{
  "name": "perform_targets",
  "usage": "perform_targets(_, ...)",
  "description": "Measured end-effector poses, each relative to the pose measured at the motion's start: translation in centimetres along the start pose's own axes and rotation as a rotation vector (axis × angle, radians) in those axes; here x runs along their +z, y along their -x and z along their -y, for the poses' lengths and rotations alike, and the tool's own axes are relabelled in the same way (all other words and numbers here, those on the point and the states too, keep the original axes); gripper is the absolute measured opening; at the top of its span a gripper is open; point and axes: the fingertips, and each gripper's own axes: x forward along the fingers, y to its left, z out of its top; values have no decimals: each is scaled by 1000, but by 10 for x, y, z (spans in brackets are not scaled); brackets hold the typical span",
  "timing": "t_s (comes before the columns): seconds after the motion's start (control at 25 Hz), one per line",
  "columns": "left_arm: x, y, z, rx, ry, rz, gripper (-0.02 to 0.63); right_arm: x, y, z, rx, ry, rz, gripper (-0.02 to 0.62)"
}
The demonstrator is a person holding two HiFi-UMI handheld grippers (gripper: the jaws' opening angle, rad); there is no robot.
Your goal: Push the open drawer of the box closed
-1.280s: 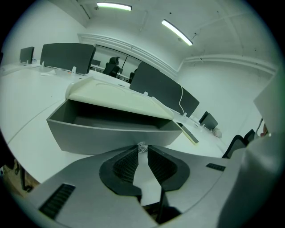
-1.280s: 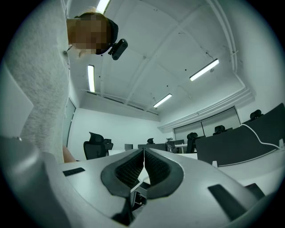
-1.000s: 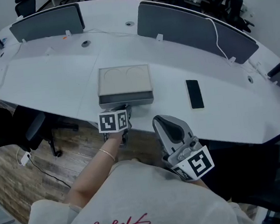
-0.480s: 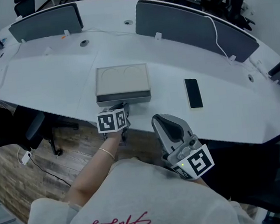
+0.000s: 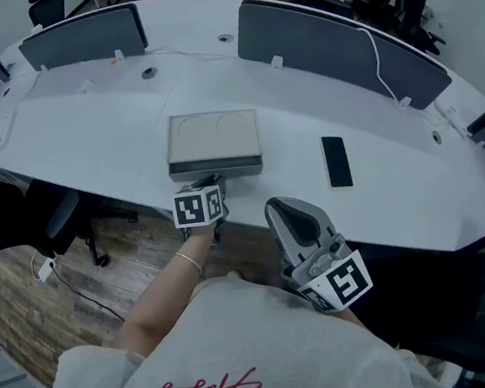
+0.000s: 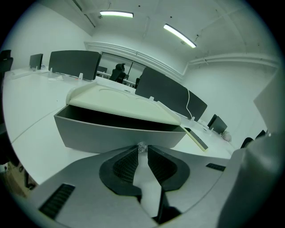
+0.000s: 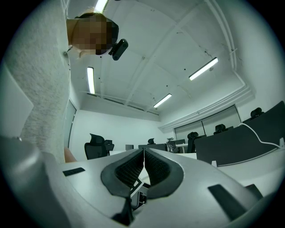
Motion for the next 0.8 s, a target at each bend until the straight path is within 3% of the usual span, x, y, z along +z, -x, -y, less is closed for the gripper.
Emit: perform_targets(0.8, 9, -8, -2, 12, -19, 16, 80, -4, -1, -5, -21, 8, -11, 18)
